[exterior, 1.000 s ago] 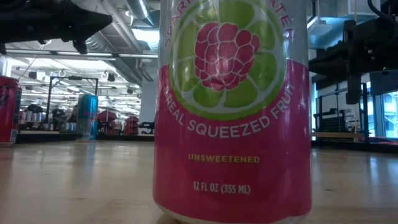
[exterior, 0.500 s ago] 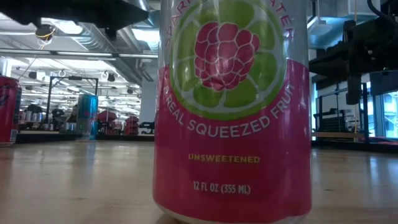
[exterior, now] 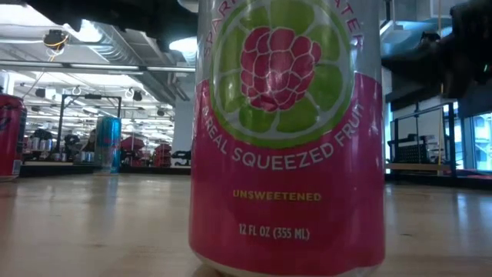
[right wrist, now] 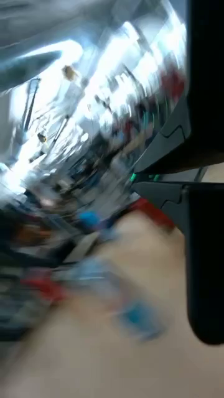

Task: Place canned beverage on shelf
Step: Put the bottom blue soda can on the shelf

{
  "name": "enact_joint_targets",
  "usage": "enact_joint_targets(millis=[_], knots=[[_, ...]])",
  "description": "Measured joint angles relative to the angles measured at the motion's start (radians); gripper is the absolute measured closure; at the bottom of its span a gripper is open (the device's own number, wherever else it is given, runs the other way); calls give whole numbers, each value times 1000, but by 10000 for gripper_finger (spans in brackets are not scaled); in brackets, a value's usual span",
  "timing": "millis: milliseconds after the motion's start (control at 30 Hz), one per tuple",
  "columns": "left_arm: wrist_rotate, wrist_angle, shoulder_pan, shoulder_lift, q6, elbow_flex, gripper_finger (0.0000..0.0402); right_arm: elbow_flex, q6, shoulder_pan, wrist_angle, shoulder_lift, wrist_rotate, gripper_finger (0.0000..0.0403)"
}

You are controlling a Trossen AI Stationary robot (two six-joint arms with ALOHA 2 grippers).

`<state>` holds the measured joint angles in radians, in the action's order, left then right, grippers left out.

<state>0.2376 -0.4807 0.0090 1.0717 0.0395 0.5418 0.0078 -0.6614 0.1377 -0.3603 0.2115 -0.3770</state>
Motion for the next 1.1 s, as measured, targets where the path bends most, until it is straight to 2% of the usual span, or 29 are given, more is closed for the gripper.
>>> enact_joint_targets(millis=[133, 233, 300, 467, 633, 733, 900, 1000, 1100], knots=[[43, -32, 1, 22, -1, 0, 401, 0, 323, -1, -78, 0, -39, 381], [48, -43, 11, 42, -11, 0, 396, 0, 416, -1, -107, 0, -21, 381], [28, -39, 26, 57, -33, 6, 379, 0, 439, -1, -111, 0, -6, 381], [-61, 55, 69, 107, -72, 79, 301, 30, 446, -1, -110, 11, -4, 381], [-188, 296, 110, 190, -114, 238, 216, 80, 442, -1, -110, 75, -5, 381], [-202, 373, 108, 272, -116, 334, 177, 112, 402, -1, -109, 116, -6, 381], [-192, 440, 84, 380, -46, 437, 141, 181, 355, -1, -109, 175, -7, 381], [-179, 457, 68, 411, -16, 457, 137, 221, 347, -1, -118, 198, -6, 381], [-172, 455, 46, 414, -61, 457, 137, 233, 347, -1, -119, 215, 3, 382]])
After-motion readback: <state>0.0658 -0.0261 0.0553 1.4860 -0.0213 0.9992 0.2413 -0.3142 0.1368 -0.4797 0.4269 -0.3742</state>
